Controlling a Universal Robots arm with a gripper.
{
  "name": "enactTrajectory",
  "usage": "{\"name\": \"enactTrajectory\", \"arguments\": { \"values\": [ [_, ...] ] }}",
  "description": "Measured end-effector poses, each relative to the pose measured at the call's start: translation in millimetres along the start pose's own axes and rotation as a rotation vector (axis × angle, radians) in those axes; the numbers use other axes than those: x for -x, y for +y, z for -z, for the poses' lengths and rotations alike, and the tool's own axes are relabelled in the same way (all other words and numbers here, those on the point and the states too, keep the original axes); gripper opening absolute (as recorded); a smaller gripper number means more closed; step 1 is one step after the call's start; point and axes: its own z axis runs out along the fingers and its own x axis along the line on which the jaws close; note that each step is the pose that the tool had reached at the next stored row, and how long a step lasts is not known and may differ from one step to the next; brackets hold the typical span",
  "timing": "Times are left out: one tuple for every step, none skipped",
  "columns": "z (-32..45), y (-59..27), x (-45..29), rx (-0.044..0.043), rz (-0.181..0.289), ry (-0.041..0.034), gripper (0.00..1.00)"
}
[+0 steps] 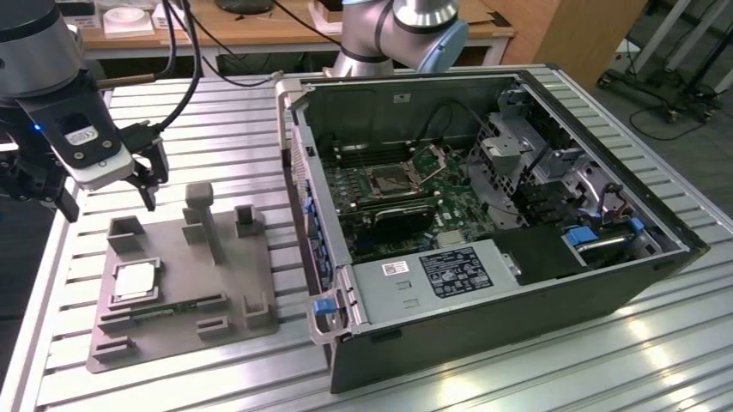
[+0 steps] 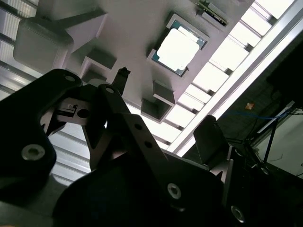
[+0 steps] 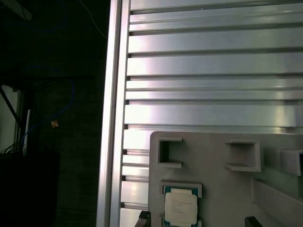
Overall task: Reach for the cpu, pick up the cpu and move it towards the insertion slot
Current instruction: 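Reach for the cpu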
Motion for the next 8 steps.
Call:
{"name": "enactTrajectory", "arguments": {
  "values": [
    [0.0,0.0,0.0,0.0,0.0,0.0,0.82],
    [0.0,0.0,0.0,0.0001,0.0,0.0,0.82],
    [0.0,0.0,0.0,0.0,0.0,0.0,0.82],
    [0.0,0.0,0.0,0.0,0.0,0.0,0.82],
    [0.0,0.0,0.0,0.0,0.0,0.0,0.82],
    [0.0,0.0,0.0,0.0,0.0,0.0,0.82],
    [-0.1,0.0,0.0,0.0001,0.0,0.0,0.82],
    [-0.4,-0.2,-0.1,0.0002,0.0,-0.0001,0.82]
  ]
}}
